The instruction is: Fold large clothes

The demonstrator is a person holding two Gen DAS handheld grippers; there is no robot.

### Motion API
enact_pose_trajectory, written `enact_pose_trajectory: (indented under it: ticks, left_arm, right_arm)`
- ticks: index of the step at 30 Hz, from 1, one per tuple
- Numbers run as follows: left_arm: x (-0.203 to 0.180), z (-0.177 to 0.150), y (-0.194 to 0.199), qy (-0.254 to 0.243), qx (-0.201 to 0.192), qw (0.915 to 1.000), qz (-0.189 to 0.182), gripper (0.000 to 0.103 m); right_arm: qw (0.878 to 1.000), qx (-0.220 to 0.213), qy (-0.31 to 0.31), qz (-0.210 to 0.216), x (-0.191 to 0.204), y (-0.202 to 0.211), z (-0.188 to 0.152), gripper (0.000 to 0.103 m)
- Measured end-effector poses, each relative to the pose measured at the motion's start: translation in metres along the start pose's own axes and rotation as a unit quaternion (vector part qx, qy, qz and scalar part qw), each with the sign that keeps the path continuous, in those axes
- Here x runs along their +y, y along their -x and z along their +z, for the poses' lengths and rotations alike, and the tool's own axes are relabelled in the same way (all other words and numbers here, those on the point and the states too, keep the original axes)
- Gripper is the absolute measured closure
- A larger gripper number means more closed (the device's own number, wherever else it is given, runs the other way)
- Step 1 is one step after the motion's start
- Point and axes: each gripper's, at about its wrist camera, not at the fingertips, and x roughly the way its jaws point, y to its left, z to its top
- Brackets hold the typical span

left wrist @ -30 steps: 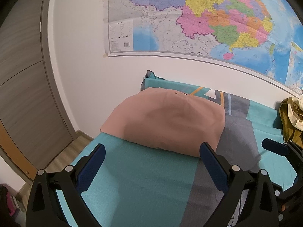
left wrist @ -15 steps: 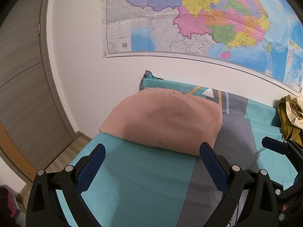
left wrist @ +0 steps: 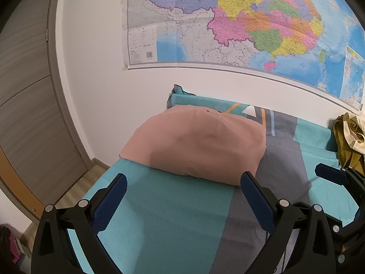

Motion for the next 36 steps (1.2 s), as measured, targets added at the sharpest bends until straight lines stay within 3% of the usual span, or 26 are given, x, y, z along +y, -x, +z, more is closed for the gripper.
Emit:
enact_pose_trajectory:
  ticks: [36]
  left_arm:
    - [-0.0013, -0.0029, 0.0036, -0.004, -0.003, 1.0000, 0.003, 0.007]
  right_arm:
    - [1.000, -0.005, -0.008, -0.002, 0.0051, 0.0033, -0.0029, 0.006]
